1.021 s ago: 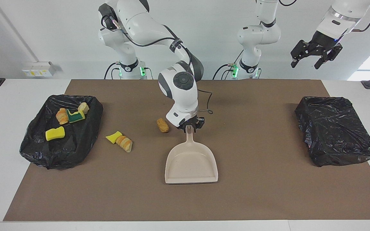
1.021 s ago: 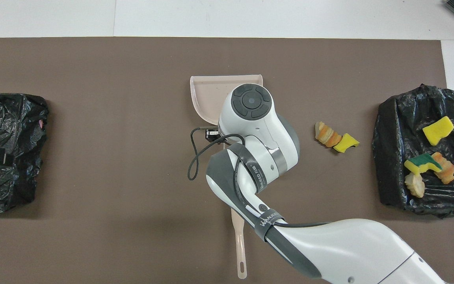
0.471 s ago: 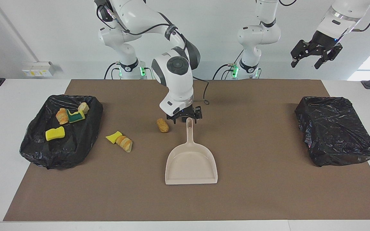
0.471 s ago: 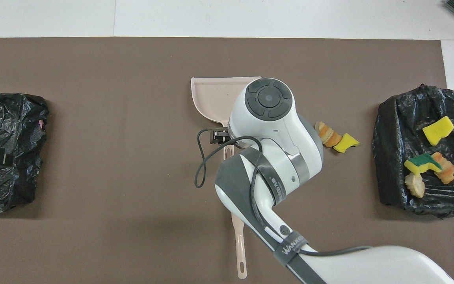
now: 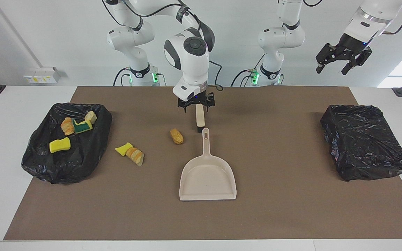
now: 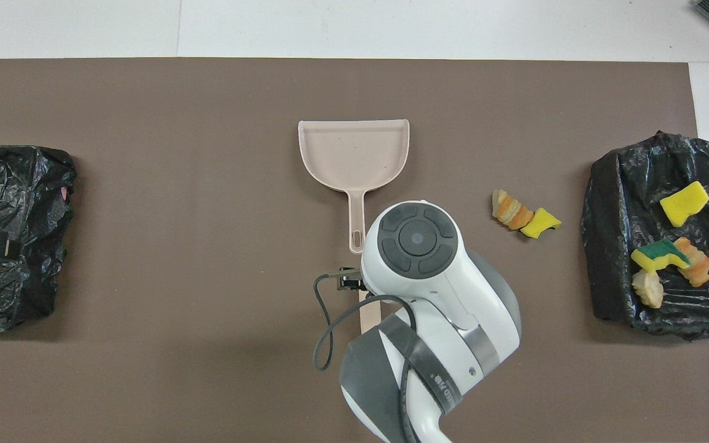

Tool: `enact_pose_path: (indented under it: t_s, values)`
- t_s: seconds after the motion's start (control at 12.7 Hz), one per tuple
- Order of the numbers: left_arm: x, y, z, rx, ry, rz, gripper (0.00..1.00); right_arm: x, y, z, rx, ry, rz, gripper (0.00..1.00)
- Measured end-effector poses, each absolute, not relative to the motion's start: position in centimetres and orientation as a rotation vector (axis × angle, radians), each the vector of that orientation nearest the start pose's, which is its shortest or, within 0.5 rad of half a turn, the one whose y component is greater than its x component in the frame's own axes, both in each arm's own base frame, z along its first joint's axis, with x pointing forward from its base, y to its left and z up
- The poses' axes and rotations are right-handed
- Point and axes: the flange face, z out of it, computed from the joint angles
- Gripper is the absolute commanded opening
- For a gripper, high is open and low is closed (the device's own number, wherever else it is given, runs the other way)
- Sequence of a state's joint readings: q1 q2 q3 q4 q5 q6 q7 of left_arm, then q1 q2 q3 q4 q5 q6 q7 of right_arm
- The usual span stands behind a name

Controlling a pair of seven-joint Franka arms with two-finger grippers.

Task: Sweep and dump trash in bin
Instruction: 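Release the dustpan with the right gripper while the left gripper reaches it, then grasp the dustpan handle with the left gripper while the right gripper grasps the brush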

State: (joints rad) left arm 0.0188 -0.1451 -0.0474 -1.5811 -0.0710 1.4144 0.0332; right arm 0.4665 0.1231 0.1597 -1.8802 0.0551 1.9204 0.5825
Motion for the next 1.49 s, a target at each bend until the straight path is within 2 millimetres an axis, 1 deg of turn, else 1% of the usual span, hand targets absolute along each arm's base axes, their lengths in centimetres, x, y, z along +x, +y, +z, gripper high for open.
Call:
enact_pose_path:
  t_s: [0.08, 0.24, 0.31, 0.39, 0.47, 0.63, 0.71, 0.86, 0.94, 1.1, 1.18, 1.26, 1.33, 1.49]
  values:
    - [49.1, -2.5, 68.2, -3.203, 0.116, 0.037, 1.0, 45.6, 34.4, 43.1, -3.099, -0.028, 0.196, 1.0]
    - [49.2, -2.9, 67.6, -3.204, 0.126, 0.044, 1.0, 42.5, 33.9, 41.2, -3.086, -0.023, 0.232, 1.0]
    - [49.5, -3.6, 67.1, -3.208, 0.144, 0.022, 1.0, 40.8, 33.6, 40.0, -3.092, -0.034, 0.25, 1.0]
    - [50.1, -4.8, 66.4, -3.209, 0.175, -0.015, 1.0, 39.2, 33.7, 39.0, -3.096, -0.039, 0.272, 1.0]
    - [50.7, -6.6, 65.3, -3.21, 0.198, -0.053, 1.0, 37.7, 34.0, 37.9, -3.104, -0.025, 0.295, 1.0]
    - [52.0, -11.5, 62.6, -3.22, 0.195, -0.098, 1.0, 35.4, 34.8, 36.3, -3.122, -0.028, 0.337, 1.0]
    - [52.9, -14.5, 60.9, -3.231, 0.161, -0.131, 1.0, 34.5, 35.2, 35.7, -3.132, -0.024, 0.353, 0.96]
    - [54.6, -20.4, 57.6, -3.26, 0.078, -0.203, 1.0, 33.2, 35.7, 34.5, -3.141, -0.017, 0.352, 0.79]
    - [55.0, -22.9, 56.1, -3.272, 0.062, -0.222, 1.0, 32.9, 35.7, 34.1, -3.144, -0.015, 0.354, 0.72]
    - [55.1, -26.9, 53.8, -3.288, 0.082, -0.239, 1.0, 32.8, 35.6, 33.9, -3.146, -0.011, 0.357, 0.69]
    - [55.0, -28.9, 52.6, -3.295, 0.106, -0.252, 1.0, 32.9, 35.6, 33.9, -3.146, -0.01, 0.358, 0.64]
    - [55.0, -30.6, 51.2, -3.298, 0.137, -0.254, 1.0, 32.8, 35.5, 33.9, -3.147, -0.01, 0.359, 0.62]
    - [55.0, -32.5, 49.3, -3.3, 0.171, -0.249, 1.0, 32.8, 35.5, 33.8, -3.148, -0.01, 0.361, 0.6]
    - [55.0, -36.0, 45.1, -3.306, 0.221, -0.244, 1.0, 32.7, 35.4, 33.6, -3.146, -0.004, 0.369, 0.58]
